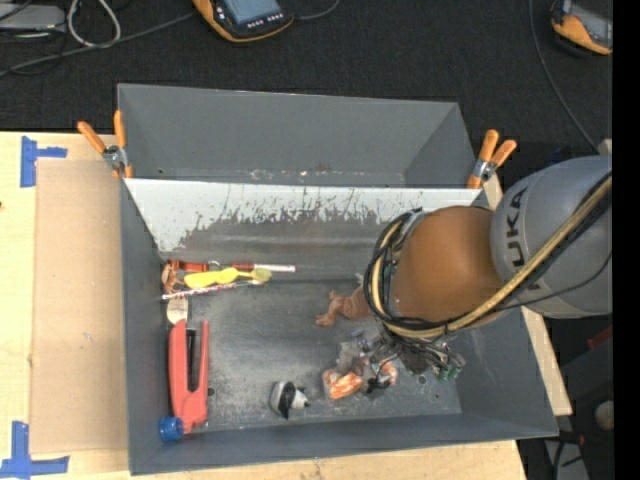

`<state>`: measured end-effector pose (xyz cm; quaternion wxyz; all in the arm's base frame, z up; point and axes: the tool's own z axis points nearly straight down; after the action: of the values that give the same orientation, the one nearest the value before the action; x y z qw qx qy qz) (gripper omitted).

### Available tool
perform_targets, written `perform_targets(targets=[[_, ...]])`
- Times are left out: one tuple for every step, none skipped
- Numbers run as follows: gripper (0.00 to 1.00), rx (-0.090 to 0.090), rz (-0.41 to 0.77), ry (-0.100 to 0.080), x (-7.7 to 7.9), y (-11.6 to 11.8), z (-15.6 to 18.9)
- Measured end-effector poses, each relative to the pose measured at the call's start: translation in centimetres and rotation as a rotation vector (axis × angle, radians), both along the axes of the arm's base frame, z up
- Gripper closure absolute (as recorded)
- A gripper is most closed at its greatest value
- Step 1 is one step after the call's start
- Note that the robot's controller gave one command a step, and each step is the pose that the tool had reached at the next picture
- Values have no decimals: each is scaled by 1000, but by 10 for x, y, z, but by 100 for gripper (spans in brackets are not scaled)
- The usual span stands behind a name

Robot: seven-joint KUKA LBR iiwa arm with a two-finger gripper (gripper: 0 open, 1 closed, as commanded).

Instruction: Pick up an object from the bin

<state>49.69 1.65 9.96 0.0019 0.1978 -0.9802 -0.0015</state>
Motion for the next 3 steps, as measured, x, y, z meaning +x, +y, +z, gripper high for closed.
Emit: perform_targets(targets=[[100, 0, -1, 6, -2, 1, 15], [100, 1, -2, 7, -2, 1, 42], [100, 1, -3, 6, -1, 1, 78]])
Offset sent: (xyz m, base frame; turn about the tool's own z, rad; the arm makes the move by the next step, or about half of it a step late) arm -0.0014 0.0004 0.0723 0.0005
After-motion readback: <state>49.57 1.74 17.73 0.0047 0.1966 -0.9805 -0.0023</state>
